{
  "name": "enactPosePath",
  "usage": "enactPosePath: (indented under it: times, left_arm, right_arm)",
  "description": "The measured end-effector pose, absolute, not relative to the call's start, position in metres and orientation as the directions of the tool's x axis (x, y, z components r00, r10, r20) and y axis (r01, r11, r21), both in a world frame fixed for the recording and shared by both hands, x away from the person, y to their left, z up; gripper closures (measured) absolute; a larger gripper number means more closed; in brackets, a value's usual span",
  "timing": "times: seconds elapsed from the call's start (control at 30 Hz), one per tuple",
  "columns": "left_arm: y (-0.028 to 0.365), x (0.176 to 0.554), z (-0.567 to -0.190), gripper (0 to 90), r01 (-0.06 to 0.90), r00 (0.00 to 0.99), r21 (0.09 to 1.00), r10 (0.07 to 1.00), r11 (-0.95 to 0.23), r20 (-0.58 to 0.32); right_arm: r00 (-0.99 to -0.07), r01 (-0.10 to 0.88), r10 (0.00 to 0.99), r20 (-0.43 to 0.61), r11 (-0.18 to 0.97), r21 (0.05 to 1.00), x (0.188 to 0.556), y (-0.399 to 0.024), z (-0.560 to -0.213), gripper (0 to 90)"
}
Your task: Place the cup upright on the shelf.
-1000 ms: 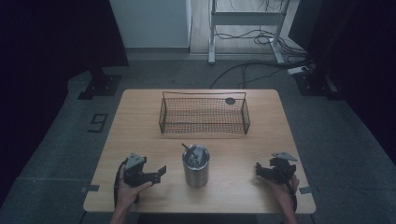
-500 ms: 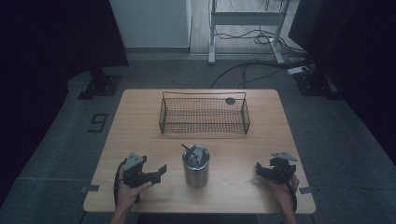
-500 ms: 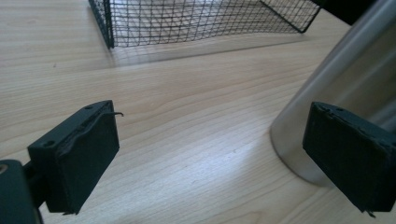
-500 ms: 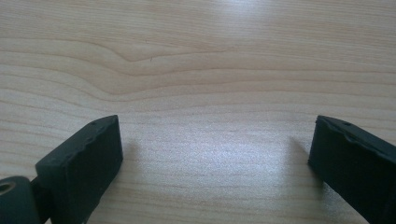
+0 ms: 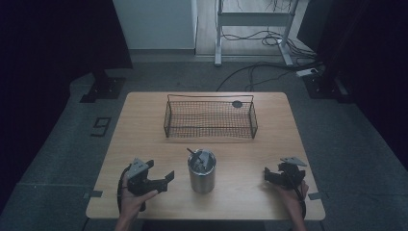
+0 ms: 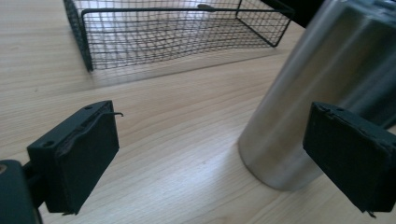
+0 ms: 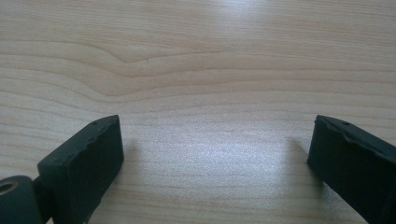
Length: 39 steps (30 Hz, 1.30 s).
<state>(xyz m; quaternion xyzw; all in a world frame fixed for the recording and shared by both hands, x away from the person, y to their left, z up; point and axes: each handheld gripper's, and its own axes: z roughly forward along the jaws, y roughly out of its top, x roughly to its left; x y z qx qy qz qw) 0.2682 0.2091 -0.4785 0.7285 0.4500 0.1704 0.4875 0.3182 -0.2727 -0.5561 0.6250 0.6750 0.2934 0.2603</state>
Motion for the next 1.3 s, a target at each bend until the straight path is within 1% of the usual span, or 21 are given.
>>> enactPosePath:
  times: [0.2,0.33,0.77,1.03,1.3]
  left_arm:
    - [0.203,0.264,-0.473,2.9,0.476,0.568,0.869,0.801,-0.132,-0.189]
    - [0.196,0.260,-0.470,2.5,0.468,0.596,0.874,0.776,-0.130,-0.204]
    - [0.172,0.253,-0.470,1.1,0.445,0.654,0.876,0.736,-0.186,-0.176]
    - [0.158,0.252,-0.471,0.6,0.441,0.674,0.872,0.720,-0.212,-0.165]
    - [0.145,0.255,-0.474,0.6,0.439,0.668,0.868,0.730,-0.231,-0.144]
  right_arm:
    - [-0.083,0.691,0.996,0.015,0.047,0.722,0.318,-0.273,-0.556,3.2]
    - [-0.081,0.691,0.997,0.015,0.045,0.721,0.318,-0.273,-0.556,3.3]
    - [-0.077,0.691,0.997,0.015,0.043,0.722,0.318,-0.273,-0.556,3.5]
    - [-0.077,0.691,0.997,0.015,0.042,0.722,0.318,-0.273,-0.556,3.6]
    - [-0.077,0.691,0.997,0.016,0.042,0.722,0.318,-0.273,-0.556,3.6]
